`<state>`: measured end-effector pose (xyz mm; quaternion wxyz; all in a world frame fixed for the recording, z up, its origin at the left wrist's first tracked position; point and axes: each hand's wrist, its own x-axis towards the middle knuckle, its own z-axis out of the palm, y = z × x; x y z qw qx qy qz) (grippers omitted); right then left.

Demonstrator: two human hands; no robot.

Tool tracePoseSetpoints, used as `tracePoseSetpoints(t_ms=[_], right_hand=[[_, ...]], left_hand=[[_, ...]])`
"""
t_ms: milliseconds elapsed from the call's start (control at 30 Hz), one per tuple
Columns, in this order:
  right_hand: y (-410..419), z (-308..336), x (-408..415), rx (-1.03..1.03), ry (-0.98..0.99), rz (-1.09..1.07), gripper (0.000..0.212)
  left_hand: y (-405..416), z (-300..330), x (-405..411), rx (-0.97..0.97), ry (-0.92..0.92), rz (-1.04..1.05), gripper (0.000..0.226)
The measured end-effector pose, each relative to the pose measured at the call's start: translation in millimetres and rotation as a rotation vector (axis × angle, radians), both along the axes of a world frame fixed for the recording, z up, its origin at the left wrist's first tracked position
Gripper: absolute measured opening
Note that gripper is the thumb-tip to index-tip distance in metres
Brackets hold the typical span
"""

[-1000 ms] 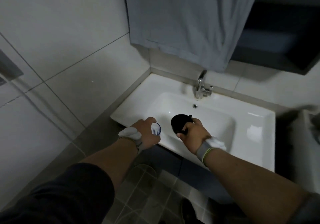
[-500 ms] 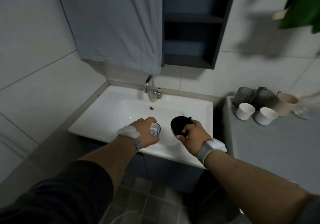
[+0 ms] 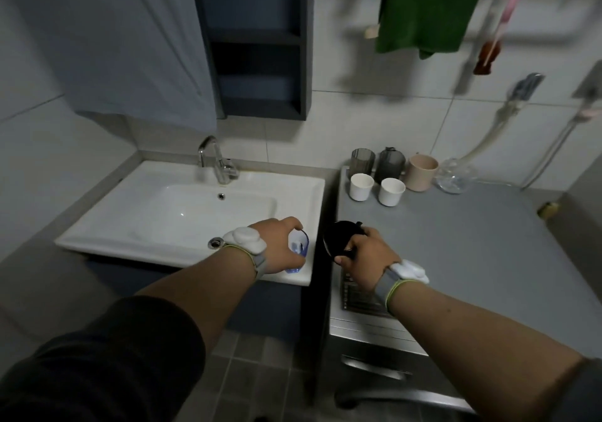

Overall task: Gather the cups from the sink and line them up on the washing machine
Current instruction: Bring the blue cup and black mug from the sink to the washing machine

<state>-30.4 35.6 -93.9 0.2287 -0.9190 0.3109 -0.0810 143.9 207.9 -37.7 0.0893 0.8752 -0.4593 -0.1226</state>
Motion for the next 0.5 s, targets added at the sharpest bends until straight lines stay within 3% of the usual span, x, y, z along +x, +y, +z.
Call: tracePoseSetpoints(t_ms=[500], right_hand=[[-40,4,-61,-0.017,-0.004,-0.254,0.028]], left_hand=[[-93,4,-30,-0.027,-0.057,-0.28,0.076]])
